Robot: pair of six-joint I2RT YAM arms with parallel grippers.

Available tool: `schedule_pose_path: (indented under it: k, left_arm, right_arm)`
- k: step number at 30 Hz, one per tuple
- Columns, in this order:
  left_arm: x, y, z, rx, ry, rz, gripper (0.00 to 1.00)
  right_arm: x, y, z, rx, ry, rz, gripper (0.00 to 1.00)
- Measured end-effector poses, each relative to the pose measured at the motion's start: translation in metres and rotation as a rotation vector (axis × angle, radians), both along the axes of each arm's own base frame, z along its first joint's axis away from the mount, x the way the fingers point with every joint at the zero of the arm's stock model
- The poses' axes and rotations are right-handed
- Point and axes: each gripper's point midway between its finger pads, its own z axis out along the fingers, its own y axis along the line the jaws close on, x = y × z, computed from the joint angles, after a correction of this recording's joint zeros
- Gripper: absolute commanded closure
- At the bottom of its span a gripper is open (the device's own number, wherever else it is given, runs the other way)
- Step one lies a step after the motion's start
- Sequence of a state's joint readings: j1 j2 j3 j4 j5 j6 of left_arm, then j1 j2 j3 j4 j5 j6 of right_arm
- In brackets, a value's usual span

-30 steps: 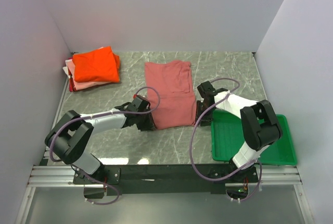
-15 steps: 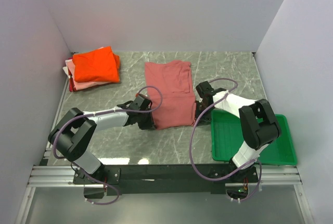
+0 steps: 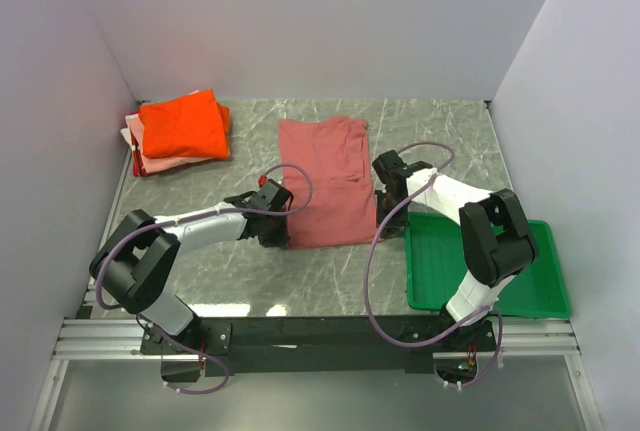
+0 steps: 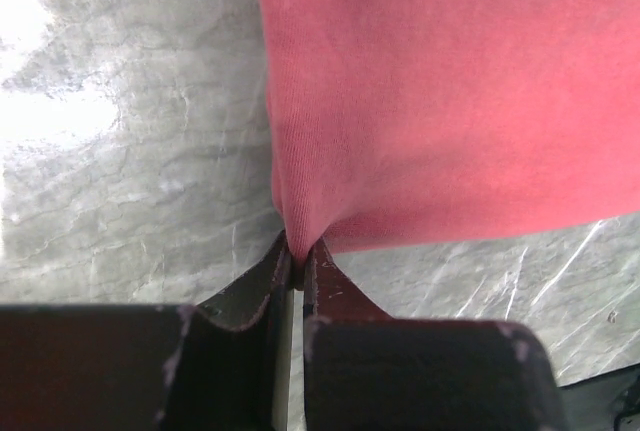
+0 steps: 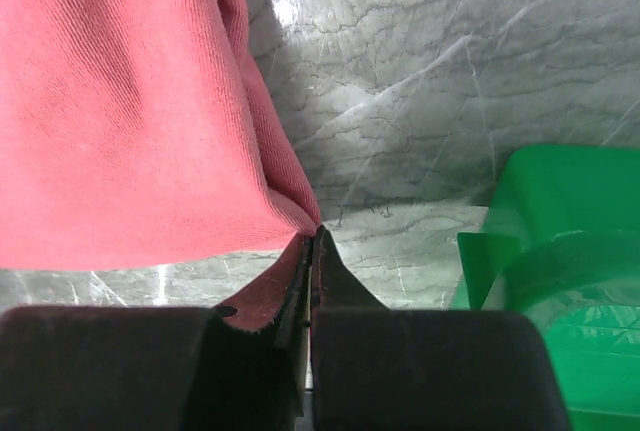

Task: Fold and stack the t-shirts
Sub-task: Fold the tshirt

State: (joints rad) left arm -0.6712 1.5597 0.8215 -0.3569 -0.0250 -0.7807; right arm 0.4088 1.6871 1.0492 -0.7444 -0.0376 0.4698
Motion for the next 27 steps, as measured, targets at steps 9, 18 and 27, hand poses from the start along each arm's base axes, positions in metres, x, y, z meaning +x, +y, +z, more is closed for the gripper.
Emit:
schedule_pose_path:
  k: [9, 18, 27]
  left_arm:
    - [-0.005, 0.001, 0.009, -0.014, -0.001, -0.017, 0.71]
    - [-0.018, 0.008, 0.006, -0.015, 0.034, 0.003, 0.45]
    - [-0.023, 0.010, 0.011, -0.043, 0.020, 0.021, 0.48]
  right_arm:
    - [-0.010, 0.007, -0.002, 0.050, 0.032, 0.040, 0.76]
    - [-0.035, 0.005, -0.011, 0.083, 0.082, 0.065, 0.68]
    - [-0.034, 0.006, -0.013, 0.087, 0.076, 0.067, 0.67]
